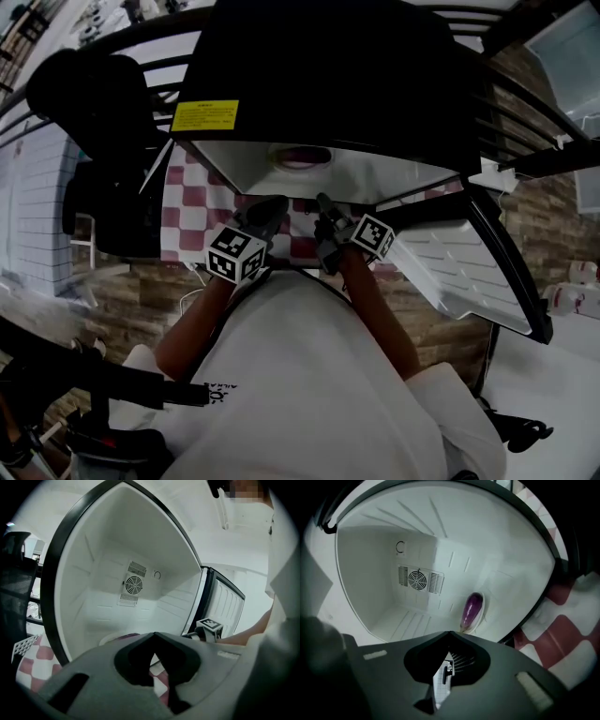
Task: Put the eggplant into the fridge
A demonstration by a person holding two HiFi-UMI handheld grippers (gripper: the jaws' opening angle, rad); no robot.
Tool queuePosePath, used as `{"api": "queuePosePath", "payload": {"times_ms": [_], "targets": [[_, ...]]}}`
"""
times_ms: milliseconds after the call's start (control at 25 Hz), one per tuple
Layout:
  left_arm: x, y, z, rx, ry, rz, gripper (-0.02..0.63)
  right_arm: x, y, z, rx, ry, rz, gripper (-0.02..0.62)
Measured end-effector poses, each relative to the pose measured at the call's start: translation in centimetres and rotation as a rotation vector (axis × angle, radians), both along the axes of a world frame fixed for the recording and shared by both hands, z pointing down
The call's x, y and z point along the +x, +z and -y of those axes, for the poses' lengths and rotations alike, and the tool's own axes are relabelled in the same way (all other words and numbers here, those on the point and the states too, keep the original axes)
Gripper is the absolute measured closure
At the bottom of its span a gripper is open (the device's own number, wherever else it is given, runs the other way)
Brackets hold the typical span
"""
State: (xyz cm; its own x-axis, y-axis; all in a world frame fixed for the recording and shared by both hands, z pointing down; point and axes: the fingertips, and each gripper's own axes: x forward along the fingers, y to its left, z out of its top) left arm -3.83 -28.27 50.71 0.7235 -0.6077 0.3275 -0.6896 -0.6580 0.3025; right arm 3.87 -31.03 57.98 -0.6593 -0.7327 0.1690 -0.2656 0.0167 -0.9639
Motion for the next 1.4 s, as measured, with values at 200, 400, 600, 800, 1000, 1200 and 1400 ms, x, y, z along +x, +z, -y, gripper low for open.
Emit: {"api": "queuePosePath", "payload": {"times_ms": [200,400,600,800,1000,1200,1400], "targets": [[0.1,-0.2,0.1,0.001,0.006,0.0,0.6,0.5,-2.3,-1.8,0.113,-0.064,-0.118,0.589],[0.0,-0.6,0.1,0.007,0.004,-0.006,0.6,1.3,-4.5,-3.0,0.246,-0.117,-0.27,0.589],[-0.8,-1.0,0.3,0.007,-0.023,-0.017,0.6,2.3,-6.5,-4.1,0.348,-0.135,-0.382,0.589],[-1.6,-1.9,0.2,0.02,-0.043,-0.026,0.6,3.2,-8.5,-4.6,0.431,-0.133,-0.475,0.589],[-2.1,-3.2,-0.2,0.037,-0.055,-0.036,0.6,3.8,-10.1,-4.9,0.489,-0.131,-0.529,0.589],[-2.6,-3.7,-0.4,0.047,-0.074,-0.04,0.6,3.8,-10.8,-5.2,0.51,-0.145,-0.523,0.589],[-2.8,-3.6,-0.6,0.041,-0.085,-0.037,0.6,3.2,-10.7,-5.3,0.52,-0.176,-0.537,0.589]]}}
